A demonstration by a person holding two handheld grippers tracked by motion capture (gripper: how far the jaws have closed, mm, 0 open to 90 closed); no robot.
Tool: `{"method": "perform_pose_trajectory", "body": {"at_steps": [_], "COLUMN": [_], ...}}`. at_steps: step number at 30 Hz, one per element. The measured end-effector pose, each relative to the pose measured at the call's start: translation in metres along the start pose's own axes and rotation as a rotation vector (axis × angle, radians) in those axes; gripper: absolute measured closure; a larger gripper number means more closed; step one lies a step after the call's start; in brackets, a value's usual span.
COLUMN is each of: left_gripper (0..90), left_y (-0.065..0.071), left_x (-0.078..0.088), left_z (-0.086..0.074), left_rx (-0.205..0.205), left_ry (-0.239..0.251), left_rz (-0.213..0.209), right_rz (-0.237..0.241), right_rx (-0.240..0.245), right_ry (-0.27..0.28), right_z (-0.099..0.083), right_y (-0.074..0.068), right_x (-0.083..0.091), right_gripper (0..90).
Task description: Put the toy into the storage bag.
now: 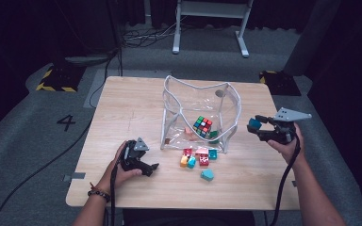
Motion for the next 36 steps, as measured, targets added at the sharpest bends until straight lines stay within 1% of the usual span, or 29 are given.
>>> {"method": "perform_pose_trajectory", "body": {"at_steps": [1,3,4,7,8,9,10,13,15,16,17,19,20,21,22,23,24,25,27,29,31,32,34,35,36], "left_gripper": [1.0,1.0,1.0,1.0,1.0,1.0,1.0,1.0,1.0,1.0,1.0,1.0,1.0,1.0,1.0,1.0,1.0,1.0,1.0,1.0,1.0,1.0,1.0,1.0,1.0], "left_y": [0.000,0.000,0.000,0.000,0.000,0.000,0.000,0.000,0.000,0.000,0.000,0.000,0.000,0.000,0.000,0.000,0.000,0.000,0.000,0.000,0.000,0.000,0.000,0.000,0.000], "left_x": [0.000,0.000,0.000,0.000,0.000,0.000,0.000,0.000,0.000,0.000,0.000,0.000,0.000,0.000,0.000,0.000,0.000,0.000,0.000,0.000,0.000,0.000,0.000,0.000,0.000], "left_z": [0.000,0.000,0.000,0.000,0.000,0.000,0.000,0.000,0.000,0.000,0.000,0.000,0.000,0.000,0.000,0.000,0.000,0.000,0.000,0.000,0.000,0.000,0.000,0.000,0.000], "left_rx": [-0.001,0.000,0.000,0.000,-0.001,-0.001,-0.001,-0.001,-0.001,-0.001,0.000,0.000,0.000,0.000,0.000,0.000,-0.001,-0.001,0.000,0.000,0.000,-0.001,-0.001,-0.001,-0.001], "left_ry": [0.001,0.001,0.001,0.003,-0.001,0.000,-0.001,0.001,-0.002,-0.001,-0.001,-0.002,-0.001,-0.001,-0.001,-0.001,-0.001,-0.001,-0.002,-0.001,-0.002,-0.001,-0.001,-0.001,-0.001], "left_rz": [0.001,0.000,0.000,0.001,-0.004,-0.001,-0.002,-0.001,-0.004,-0.004,-0.003,-0.004,-0.004,-0.004,-0.004,-0.004,-0.004,-0.004,-0.003,-0.004,-0.004,-0.004,-0.004,-0.004,-0.004], "right_rz": [-0.009,-0.017,-0.019,-0.042,-0.042,-0.047,-0.051,-0.058,-0.061,-0.072,-0.070,-0.071,-0.070,-0.070,-0.076,-0.073,-0.070,-0.074,-0.063,-0.057,-0.048,-0.030,-0.013,-0.013,0.007], "right_rx": [0.006,0.005,-0.001,0.003,0.003,0.011,0.009,0.008,0.014,0.017,0.016,0.008,0.000,0.009,0.003,0.003,0.013,0.012,0.013,0.003,0.013,0.000,0.006,0.006,0.010], "right_ry": [0.004,0.013,0.026,0.026,0.026,0.029,0.041,0.052,0.048,0.060,0.063,0.065,0.071,0.072,0.067,0.069,0.074,0.076,0.082,0.076,0.084,0.090,0.095,0.095,0.106], "right_z": [0.004,0.012,0.017,0.030,0.030,0.034,0.043,0.053,0.056,0.066,0.068,0.071,0.078,0.080,0.083,0.086,0.089,0.093,0.098,0.103,0.108,0.111,0.117,0.117,0.123], "right_y": [0.002,0.007,0.010,0.018,0.018,0.021,0.027,0.034,0.037,0.042,0.044,0.045,0.049,0.051,0.051,0.052,0.053,0.053,0.055,0.056,0.056,0.055,0.053,0.053,0.048], "right_x": [0.001,0.002,0.002,0.003,0.003,0.004,0.005,0.007,0.008,0.008,0.009,0.009,0.006,0.005,0.003,0.002,0.000,-0.002,-0.005,-0.010,-0.014,-0.016,-0.020,-0.020,-0.026], "right_gripper": [41.6,41.6,41.6,41.6,41.6,41.6,41.6,41.6,41.6,41.6,41.6,41.6,41.6,41.6,41.6,41.6,41.6,41.6,41.6,41.6,41.6,41.7,41.6,41.6,41.6]}}
Point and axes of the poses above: each handheld gripper's, and its own axes: x roughly backward along the jaws, z roughly out of its top, y roughly to its right, the point moved 3 cm from there along -x, roughly forward along the jaws, and after that the axes turned 5 degrees about x, right-handed, at the moved point
